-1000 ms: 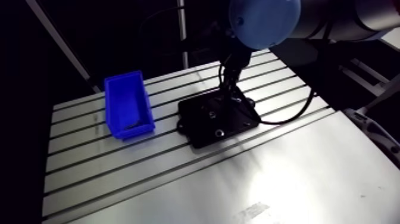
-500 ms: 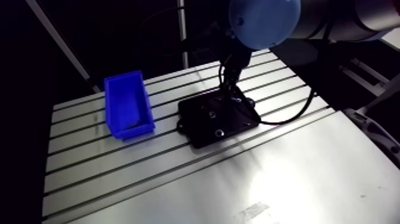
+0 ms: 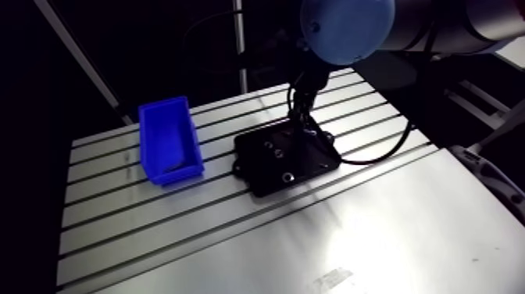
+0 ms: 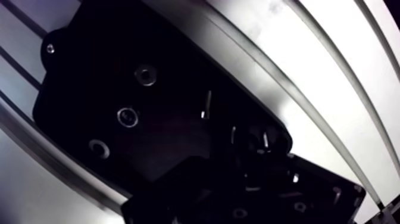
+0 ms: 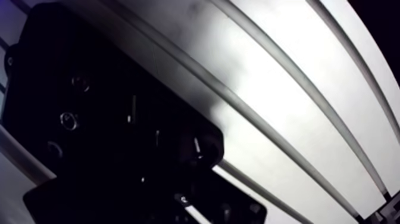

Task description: Pick up the M10 bolt from the tray and put it into the blue bin.

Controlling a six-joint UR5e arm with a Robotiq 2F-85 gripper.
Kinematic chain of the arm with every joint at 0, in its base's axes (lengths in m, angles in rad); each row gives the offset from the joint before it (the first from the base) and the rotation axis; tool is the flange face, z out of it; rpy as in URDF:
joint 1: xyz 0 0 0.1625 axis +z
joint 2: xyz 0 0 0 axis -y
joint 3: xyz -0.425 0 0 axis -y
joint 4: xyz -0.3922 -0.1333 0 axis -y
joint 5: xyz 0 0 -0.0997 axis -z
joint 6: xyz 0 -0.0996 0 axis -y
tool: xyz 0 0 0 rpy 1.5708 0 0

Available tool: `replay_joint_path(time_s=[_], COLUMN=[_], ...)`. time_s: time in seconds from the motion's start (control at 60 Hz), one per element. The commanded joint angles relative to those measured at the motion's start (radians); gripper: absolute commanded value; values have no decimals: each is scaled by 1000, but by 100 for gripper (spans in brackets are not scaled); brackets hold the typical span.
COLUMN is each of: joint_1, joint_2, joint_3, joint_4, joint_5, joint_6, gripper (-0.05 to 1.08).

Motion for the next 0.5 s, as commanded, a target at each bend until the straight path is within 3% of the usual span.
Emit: replay_joint_path(time_s=[0.017, 0.333, 0.5], joint_1=[2, 3, 52], joint_2=[-41, -156, -235], joint_3=[-2, -8, -36], joint_4=[60, 199, 260], joint_5=[0, -2, 10], joint_6=[-3, -25, -145], gripper=[95, 105, 107])
